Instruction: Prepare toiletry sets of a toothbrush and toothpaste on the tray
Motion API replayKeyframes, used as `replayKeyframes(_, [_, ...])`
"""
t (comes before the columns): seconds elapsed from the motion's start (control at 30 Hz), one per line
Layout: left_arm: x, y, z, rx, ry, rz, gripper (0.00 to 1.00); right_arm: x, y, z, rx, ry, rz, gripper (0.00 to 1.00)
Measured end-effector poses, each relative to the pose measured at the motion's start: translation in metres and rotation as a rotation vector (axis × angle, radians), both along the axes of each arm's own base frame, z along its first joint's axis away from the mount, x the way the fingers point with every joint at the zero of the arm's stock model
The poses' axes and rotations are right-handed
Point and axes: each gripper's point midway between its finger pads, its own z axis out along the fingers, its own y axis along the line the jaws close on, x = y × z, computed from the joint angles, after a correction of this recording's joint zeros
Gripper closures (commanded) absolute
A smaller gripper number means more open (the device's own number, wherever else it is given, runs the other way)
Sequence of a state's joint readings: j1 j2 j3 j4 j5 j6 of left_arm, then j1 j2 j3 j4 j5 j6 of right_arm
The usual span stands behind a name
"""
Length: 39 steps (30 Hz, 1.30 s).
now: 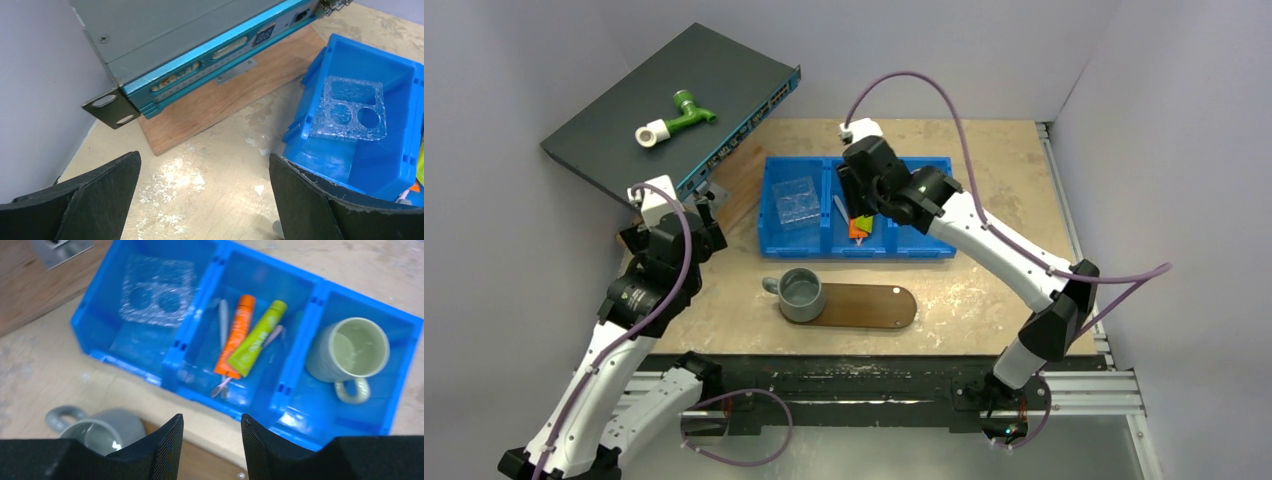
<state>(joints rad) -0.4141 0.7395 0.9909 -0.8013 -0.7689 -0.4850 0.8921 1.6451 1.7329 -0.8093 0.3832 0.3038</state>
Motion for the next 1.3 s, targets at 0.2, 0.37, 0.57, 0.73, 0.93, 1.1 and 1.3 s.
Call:
replayKeyframes(0.2, [0.004,-0.008,-0.006,0.008,0.036,-0.057,0.00,0.044,-0.056,-0.004,0.015,-0.006,-0.195,0.51])
replayKeyframes(0.37, [0.008,-0.022,-0.010,0.000,0.060,-0.135,0.00,0.072,-0.091,-0.016,0.031,0.011,-0.319,0.51])
replayKeyframes(0.57, [0.013,-0.042,-0.014,-0.017,0.085,-0.258,0.00,0.107,-0.116,-0.039,0.055,0.040,-0.415,0.51])
replayKeyframes(0.73, [0.015,-0.052,-0.015,-0.027,0.094,-0.319,0.00,0.127,-0.124,-0.075,0.057,0.108,-0.449,0.51])
replayKeyframes(0.93, [0.015,-0.060,-0.018,-0.034,0.110,-0.371,0.00,0.139,-0.133,-0.112,0.034,0.180,-0.476,0.51])
replayKeyframes(1.1, [0.016,-0.068,-0.021,-0.043,0.126,-0.408,0.01,0.148,-0.134,-0.127,0.030,0.207,-0.481,0.51])
replayKeyframes(1.3, [0.016,-0.073,-0.025,-0.052,0.141,-0.429,0.01,0.159,-0.133,-0.140,0.020,0.222,-0.487,0.52])
